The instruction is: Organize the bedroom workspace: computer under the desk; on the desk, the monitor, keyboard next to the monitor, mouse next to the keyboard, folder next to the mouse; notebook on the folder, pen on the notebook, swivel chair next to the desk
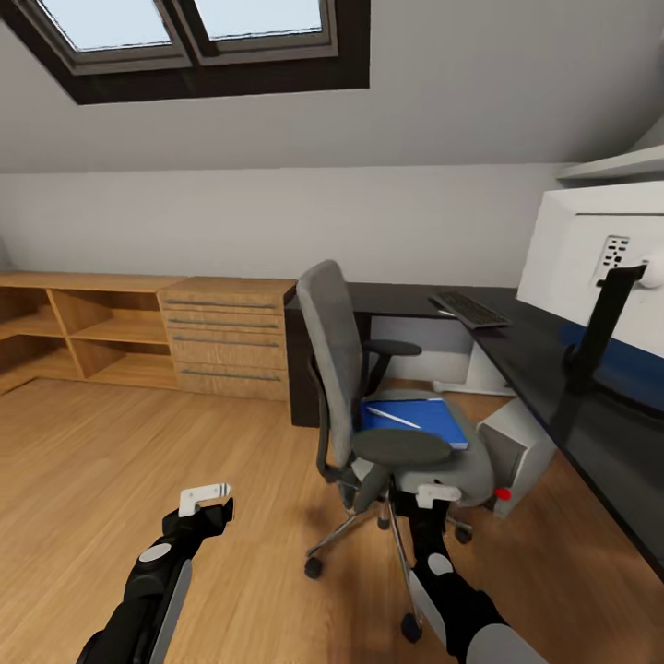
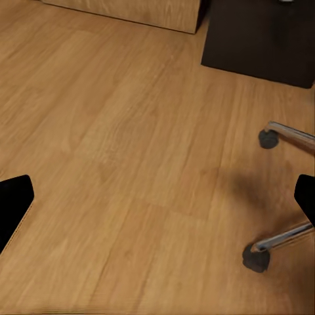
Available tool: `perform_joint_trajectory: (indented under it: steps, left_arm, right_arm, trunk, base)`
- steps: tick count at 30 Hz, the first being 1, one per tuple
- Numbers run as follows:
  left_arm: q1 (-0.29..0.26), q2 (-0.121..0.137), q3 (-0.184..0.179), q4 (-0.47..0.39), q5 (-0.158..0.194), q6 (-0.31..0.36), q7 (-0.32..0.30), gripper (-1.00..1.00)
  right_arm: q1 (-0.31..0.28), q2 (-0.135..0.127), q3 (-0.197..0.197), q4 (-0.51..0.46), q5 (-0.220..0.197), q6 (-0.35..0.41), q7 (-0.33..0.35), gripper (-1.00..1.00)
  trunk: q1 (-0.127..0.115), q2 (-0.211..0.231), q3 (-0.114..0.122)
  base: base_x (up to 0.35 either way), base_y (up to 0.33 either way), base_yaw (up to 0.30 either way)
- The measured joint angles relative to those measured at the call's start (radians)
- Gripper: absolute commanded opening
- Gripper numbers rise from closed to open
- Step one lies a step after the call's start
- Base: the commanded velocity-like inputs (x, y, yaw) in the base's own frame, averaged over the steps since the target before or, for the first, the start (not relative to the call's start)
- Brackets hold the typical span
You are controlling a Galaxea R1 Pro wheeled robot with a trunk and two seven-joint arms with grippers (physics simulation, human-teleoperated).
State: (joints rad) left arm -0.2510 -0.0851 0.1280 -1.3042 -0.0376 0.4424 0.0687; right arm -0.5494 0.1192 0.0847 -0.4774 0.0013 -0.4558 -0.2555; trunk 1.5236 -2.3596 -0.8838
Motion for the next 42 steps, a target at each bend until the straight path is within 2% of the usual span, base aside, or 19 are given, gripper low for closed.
perform_joint_trajectory:
  steps: [8, 13, 35, 42]
  left_arm:
    - [0.000, 0.000, 0.000, 0.000, 0.000, -0.001, 0.000, 1.00]
    - [0.000, 0.000, 0.000, 0.000, 0.000, -0.001, 0.000, 1.00]
    - [0.000, 0.000, 0.001, 0.001, 0.001, -0.001, 0.000, 1.00]
    - [0.000, 0.000, 0.001, -0.006, 0.005, -0.003, -0.001, 1.00]
  right_arm:
    - [0.001, 0.010, 0.013, 0.000, 0.000, 0.000, 0.000, 1.00]
    - [0.001, 0.007, 0.012, -0.003, 0.001, -0.001, -0.001, 1.00]
    - [0.001, -0.004, 0.009, -0.004, 0.001, -0.003, 0.001, 1.00]
    - [0.001, -0.018, 0.009, -0.004, 0.000, -0.004, 0.001, 1.00]
  trunk:
    - [0.000, 0.000, 0.000]
    - [0.000, 0.000, 0.000]
    - [0.000, 0.000, 0.007]
    - [0.000, 0.000, 0.009]
  base:
    - [0.000, 0.000, 0.265]
    - [0.000, 0.000, 0.046]
    - [0.000, 0.000, -0.269]
    - [0.000, 0.000, -0.189]
